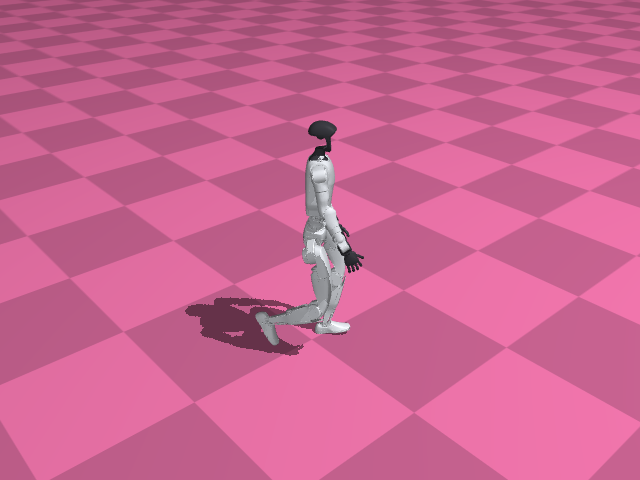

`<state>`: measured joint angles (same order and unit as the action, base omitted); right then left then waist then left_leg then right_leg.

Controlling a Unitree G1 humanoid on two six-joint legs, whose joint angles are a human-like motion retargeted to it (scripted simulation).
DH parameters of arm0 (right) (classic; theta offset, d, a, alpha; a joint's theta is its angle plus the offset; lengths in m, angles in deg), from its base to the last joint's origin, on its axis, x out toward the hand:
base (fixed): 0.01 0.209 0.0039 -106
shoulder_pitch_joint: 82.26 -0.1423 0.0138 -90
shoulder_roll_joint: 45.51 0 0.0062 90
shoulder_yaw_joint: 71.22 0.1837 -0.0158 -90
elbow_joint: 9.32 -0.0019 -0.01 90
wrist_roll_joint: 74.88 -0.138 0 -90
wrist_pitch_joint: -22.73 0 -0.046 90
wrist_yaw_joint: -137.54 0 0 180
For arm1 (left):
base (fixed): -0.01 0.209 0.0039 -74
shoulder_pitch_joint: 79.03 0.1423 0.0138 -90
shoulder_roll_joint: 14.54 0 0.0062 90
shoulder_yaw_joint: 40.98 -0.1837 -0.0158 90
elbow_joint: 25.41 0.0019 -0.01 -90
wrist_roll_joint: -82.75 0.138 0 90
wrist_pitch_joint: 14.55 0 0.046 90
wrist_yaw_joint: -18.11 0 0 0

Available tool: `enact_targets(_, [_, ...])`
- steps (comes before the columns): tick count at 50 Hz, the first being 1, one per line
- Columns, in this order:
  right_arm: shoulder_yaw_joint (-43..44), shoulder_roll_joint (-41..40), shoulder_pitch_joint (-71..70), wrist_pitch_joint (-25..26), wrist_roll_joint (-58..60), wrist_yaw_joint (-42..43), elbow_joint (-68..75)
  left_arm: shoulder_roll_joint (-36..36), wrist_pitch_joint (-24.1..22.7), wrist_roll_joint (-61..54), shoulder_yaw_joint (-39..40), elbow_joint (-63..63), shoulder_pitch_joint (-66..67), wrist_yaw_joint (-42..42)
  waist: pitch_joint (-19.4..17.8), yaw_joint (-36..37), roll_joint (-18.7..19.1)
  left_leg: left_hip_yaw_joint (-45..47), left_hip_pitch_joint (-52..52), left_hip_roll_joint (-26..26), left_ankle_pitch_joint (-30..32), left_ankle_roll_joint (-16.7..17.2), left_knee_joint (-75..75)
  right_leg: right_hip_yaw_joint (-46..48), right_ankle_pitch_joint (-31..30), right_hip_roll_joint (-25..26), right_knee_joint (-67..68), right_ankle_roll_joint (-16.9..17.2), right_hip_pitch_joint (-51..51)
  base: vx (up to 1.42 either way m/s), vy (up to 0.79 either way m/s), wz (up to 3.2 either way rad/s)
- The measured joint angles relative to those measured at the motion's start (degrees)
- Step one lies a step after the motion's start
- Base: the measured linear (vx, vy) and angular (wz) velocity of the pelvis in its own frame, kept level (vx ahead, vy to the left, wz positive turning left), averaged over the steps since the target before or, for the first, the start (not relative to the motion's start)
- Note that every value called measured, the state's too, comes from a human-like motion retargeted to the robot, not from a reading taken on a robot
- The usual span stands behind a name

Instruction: Walk

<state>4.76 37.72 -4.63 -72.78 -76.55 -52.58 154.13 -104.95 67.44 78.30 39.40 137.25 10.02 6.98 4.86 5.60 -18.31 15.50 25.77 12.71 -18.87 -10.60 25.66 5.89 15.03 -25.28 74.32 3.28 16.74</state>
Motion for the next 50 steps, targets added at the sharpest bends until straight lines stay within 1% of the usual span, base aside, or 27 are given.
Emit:
enact_targets(3, [0.29,0.2,-0.49,-0.99,0.18,0.76,-0.72,-1.31,-0.17,1.01,-0.86,-0.37,-1.29,0.26,0.68,-3.45,0.88,-0.45,-2.32,0.84,-2.77,0.29,-0.86,0.35,7.08,-1.3,5.13,-3.02,7.61,0.44,0.11,-0.04])
enact_targets(5, [0.5,0.74,-1.2,-1.28,0.42,1.27,-2.05,-2.43,0.2,1.66,-1.01,-0.77,-3.41,0.61,0.41,-4.71,3.5,-1.44,-6.97,-0.07,-3.02,1.24,-6.4,1.48,11.13,1.42,3.05,-4.55,11.99,0.5,0.11,-0.23])
enact_targets(7, [0.72,1.09,-0.25,-1.67,0.52,1.85,-3.43,-3.26,0.13,1.99,-1.77,-1.69,-4.37,1.2,-0.01,-6.48,4.6,-2.3,-10.37,0.35,-4.25,2.13,-8.26,2.41,14.57,2.74,-1.86,-4.7,15.01,0.52,0.09,0.06])
enact_targets(9, [1.02,1.54,0.65,-1.73,0.53,2.41,-4.58,-4.18,-0.12,2.32,-2.55,-2.75,-5.87,1.93,-0.87,-7.48,6.34,-3.67,-14.82,0.02,-4.78,2.94,-11.8,3.08,15.54,5.72,-9.83,-4.0,16.94,0.52,0.08,0.2])
enact_targets(10, [1.23,1.68,1.32,-1.79,0.48,2.71,-4.89,-4.62,-0.41,2.54,-3.07,-3.37,-6.39,2.31,-1.05,-8.19,6.64,-4.32,-16.08,0.3,-5.46,3.18,-12.17,2.87,15.62,6.62,-13.71,-3.34,18.18,0.52,0.07,0.28])
enact_targets(12, [1.91,2.15,2.13,-1.59,0.32,3.21,-4.86,-5.35,-1.08,3.06,-4.16,-4.6,-8.1,3.08,-1.8,-8.0,9.1,-5.94,-19.85,-1.08,-5.8,3.72,-15.69,2.67,13.09,11.43,-24.71,-1.95,18.58,0.52,0.07,0.18])
enact_targets(15, [2.65,2.7,3.7,-1.31,-0.07,3.78,-3.75,-5.81,-2.22,3.98,-5.8,-6.36,-9.78,3.93,-1.67,-7.63,11.37,-8.14,-22.38,-2.24,-7.43,4.04,-17.27,0.48,8.47,16.83,-40.22,0.2,19.13,0.49,0.05,0.26])
enact_targets(19, [3.09,3.08,6.05,-0.88,0.29,4.15,-1.81,-5.34,-3.22,5.45,-7.37,-7.86,-10.12,4.2,-0.85,-7.41,11.75,-10.65,-23.72,-1.73,-10.54,4.2,-15.45,-4.05,6.35,18.92,-48.25,1.66,21.46,0.45,0.0,0.42])
enact_targets(23, [3.88,3.62,7.38,-0.74,1.33,3.86,0.52,-3.93,-3.32,7.33,-8.49,-7.7,-9.25,3.61,-0.07,-6.69,12.93,-13.85,-25.88,-2.57,-13.8,4.33,-12.73,-6.12,3.56,20.47,-50.95,1.45,20.04,0.46,-0.05,0.49])
enact_targets(25, [4.26,3.82,7.95,-0.77,2.02,3.62,1.59,-2.93,-3.08,8.24,-8.66,-6.94,-8.04,3.11,0.06,-6.19,13.57,-16.09,-27.51,-3.18,-15.7,4.43,-9.86,-6.49,2.82,21.17,-48.62,0.98,18.87,0.47,-0.1,0.48])
enact_targets(28, [4.64,3.89,8.63,-0.89,3.04,3.54,2.78,-1.32,-2.53,9.19,-8.46,-4.94,-5.69,2.1,0.08,-5.54,14.83,-18.24,-28.91,-5.07,-16.91,5.71,-3.88,-5.86,3.24,22.42,-43.8,-0.26,16.57,0.47,-0.15,0.51])
enact_targets(30, [4.64,3.84,8.82,-1.02,3.58,3.66,3.21,-0.33,-2.14,9.26,-8.2,-3.43,-4.12,1.38,0.17,-5.07,15.88,-19.34,-28.84,-6.81,-15.86,7.6,1.37,-4.92,4.3,23.64,-42.07,-1.46,14.57,0.44,-0.2,0.45])
enact_targets(31, [4.5,3.8,8.77,-1.11,3.75,3.81,3.26,0.08,-1.98,9.03,-8.07,-2.8,-3.44,1.02,0.26,-4.75,16.57,-19.84,-28.29,-7.87,-14.4,9.04,4.71,-4.25,4.86,24.52,-42.01,-2.21,13.44,0.42,-0.21,0.37])
enact_targets(35, [3.63,3.79,7.62,-1.6,3.56,4.5,2.61,1.2,-1.74,7.57,-7.76,-1.81,-1.73,-0.09,0.62,-3.23,19.82,-20.02,-23.39,-13.63,-5.09,15.57,21.62,-1.19,6.27,28.61,-43.9,-5.53,9.09,0.36,-0.22,0.34])
enact_targets(37, [3.32,4.15,6.27,-1.91,3.02,5.24,1.55,1.29,-1.75,7.02,-7.9,-2.69,-1.88,-0.06,0.8,-2.28,21.06,-17.89,-18.76,-17.74,-2.19,16.53,30.87,0.32,6.76,30.19,-45.39,-7.11,7.53,0.3,-0.2,0.42])
enact_targets(38, [3.2,4.41,5.43,-2.03,2.77,5.66,0.87,1.23,-1.73,6.8,-8.04,-3.42,-2.14,0.08,0.92,-1.73,21.44,-16.51,-16.2,-19.84,-1.86,16.26,34.9,0.99,7.02,30.76,-46.04,-7.72,6.93,0.28,-0.19,0.47])
enact_targets(40, [2.93,5.03,3.52,-2.21,2.14,6.71,-0.55,0.98,-1.61,6.35,-8.35,-5.19,-2.88,0.59,1.25,-0.6,21.64,-13.39,-11.06,-23.77,-3.55,14.44,41.03,2.24,7.58,31.35,-47.13,-8.5,6.02,0.26,-0.17,0.51])
enact_targets(43, [2.71,5.92,0.23,-2.21,0.96,8.09,-2.87,0.37,-1.29,5.53,-8.46,-7.93,-4.04,1.69,1.71,1.01,20.67,-8.79,-4.39,-27.1,-9.61,10.85,43.1,3.66,8.31,31.11,-48.6,-8.4,5.18,0.24,-0.12,0.53])
enact_targets(45, [2.9,6.39,-3.25,-1.83,-0.11,8.56,-4.36,-0.55,-0.68,4.79,-8.02,-9.44,-5.82,2.37,1.57,1.22,18.05,-5.89,-1.01,-25.34,-12.2,8.91,38.48,4.13,7.29,29.11,-52.96,-7.69,3.54,0.23,-0.07,0.61])
enact_targets(47, [2.57,6.39,-4.43,-2.16,-0.66,8.98,-6.13,-0.63,-0.74,4.49,-7.7,-9.96,-5.64,3.06,1.67,2.12,17.8,-4.68,0.84,-24.91,-14.48,8.65,32.98,4.97,8.1,28.78,-52.45,-7.33,3.28,0.21,-0.03,0.46])
enact_targets(48, [2.58,6.48,-5.64,-2.14,-1.12,8.95,-7.11,-0.86,-0.61,4.32,-7.38,-9.99,-6.27,3.22,1.27,1.81,16.36,-3.74,0.69,-22.52,-14.07,8.3,27.75,5.19,8.04,27.11,-53.8,-6.91,2.36,0.21,-0.01,0.61])
enact_targets(50, [2.35,6.27,-6.83,-2.47,-1.69,8.8,-8.87,-0.88,-0.49,4.19,-6.9,-9.54,-6.61,3.22,0.89,1.53,14.91,-3.1,0.06,-19.07,-12.59,8.24,18.46,5.76,8.59,25.05,-54.35,-6.39,1.36,0.19,0.0,0.51])
